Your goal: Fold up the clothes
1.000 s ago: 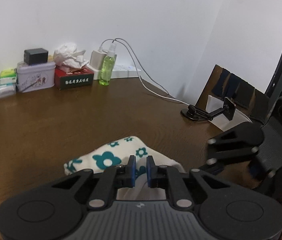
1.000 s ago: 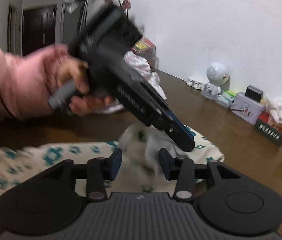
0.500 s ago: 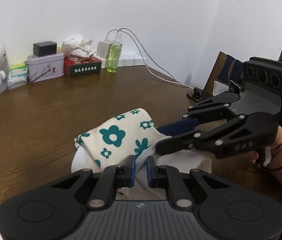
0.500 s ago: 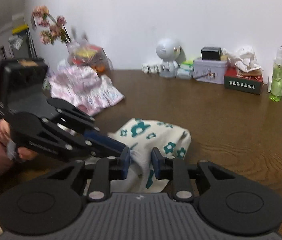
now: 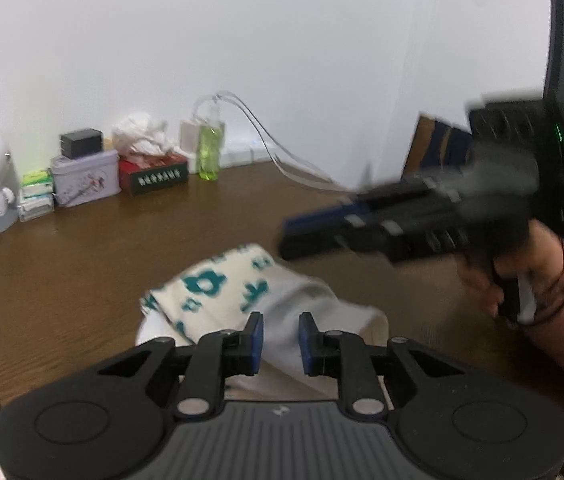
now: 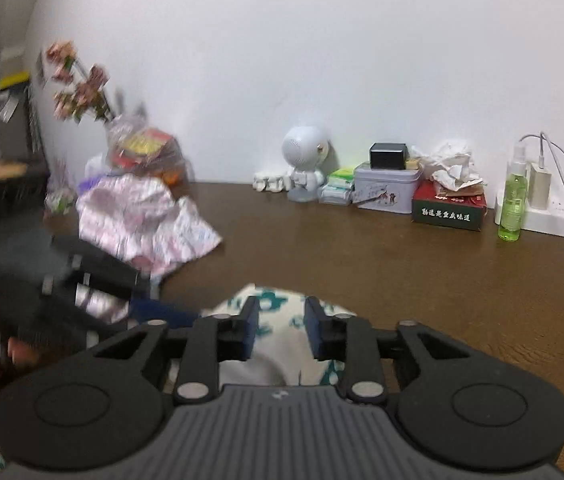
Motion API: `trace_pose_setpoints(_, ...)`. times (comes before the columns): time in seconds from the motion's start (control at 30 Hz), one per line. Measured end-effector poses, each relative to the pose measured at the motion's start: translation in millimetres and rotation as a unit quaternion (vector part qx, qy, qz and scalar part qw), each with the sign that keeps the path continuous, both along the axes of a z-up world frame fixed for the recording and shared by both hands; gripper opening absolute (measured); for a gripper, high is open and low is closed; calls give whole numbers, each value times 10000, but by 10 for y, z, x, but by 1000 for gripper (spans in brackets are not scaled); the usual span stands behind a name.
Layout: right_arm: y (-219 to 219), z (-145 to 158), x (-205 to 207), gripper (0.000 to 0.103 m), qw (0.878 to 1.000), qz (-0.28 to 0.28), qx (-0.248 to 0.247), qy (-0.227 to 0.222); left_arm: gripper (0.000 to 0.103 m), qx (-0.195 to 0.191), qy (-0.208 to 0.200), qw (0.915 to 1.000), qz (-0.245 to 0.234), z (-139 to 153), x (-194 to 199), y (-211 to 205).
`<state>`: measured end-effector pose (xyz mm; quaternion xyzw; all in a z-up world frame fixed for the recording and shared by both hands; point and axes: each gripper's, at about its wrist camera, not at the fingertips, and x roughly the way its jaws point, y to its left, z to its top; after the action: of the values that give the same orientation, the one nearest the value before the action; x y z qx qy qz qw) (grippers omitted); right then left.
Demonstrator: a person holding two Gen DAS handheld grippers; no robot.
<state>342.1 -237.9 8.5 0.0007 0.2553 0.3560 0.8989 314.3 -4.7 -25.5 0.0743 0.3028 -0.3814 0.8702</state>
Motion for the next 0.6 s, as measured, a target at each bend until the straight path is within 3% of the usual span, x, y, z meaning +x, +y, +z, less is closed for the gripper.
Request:
trace_pose_setpoints(0.17,288,-249,152,19,9977,-119,-570,337,14,360,109,9993,38,-127,-19,-81)
trace_pose_setpoints(0.3,328,-339,106,19,9974,-161,-665,241,15,435,26,9990,33,-126,-54,-85)
trace_pose_setpoints(0.37,271,-302,64,20,9985,-190,-469,196,14,280,31,9996,-7,-68,-69,-39)
trace_pose_setpoints(0.5,82,-88,-61,21,9995,-305,-65,-53,16,-398,-189,9990,37,157,-107,138)
trace_pose_setpoints(0.6,23,-71,-130,21,9992,-388,-90,18,14,-359,-333,9984,289,172,-88,160)
